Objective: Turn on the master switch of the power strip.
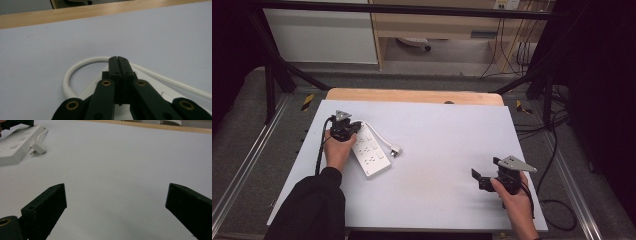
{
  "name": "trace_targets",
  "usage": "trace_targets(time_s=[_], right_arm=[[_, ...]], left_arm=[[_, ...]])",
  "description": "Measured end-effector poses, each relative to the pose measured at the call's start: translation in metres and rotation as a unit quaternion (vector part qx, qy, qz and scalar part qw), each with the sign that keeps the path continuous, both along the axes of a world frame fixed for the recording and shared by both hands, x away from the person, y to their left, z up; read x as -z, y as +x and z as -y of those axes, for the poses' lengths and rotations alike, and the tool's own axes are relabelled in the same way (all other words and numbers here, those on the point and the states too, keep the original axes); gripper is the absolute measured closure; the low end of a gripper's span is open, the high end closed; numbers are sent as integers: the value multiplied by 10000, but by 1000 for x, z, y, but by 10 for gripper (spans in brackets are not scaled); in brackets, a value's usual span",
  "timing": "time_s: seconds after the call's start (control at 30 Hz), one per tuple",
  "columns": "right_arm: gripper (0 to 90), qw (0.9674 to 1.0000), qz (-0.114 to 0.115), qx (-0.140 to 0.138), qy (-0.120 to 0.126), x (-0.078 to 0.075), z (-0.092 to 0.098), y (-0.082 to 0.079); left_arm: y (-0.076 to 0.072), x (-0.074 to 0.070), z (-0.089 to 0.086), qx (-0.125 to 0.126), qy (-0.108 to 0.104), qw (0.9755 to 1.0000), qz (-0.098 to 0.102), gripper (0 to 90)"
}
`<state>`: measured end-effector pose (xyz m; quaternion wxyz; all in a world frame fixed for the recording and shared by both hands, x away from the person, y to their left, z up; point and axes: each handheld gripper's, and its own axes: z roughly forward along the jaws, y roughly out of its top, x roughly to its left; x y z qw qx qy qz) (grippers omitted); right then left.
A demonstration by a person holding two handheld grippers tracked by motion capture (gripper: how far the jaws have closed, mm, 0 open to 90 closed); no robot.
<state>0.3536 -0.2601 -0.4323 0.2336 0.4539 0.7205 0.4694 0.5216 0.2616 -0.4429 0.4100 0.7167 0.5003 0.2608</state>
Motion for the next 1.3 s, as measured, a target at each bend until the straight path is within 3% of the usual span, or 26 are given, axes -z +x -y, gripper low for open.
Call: trace_targets(time_s=[1.3], right_arm=[[38,10000,24,14,38,-1,1,0]], left_arm=[[1,1,2,10,-143,9999,-14,900]])
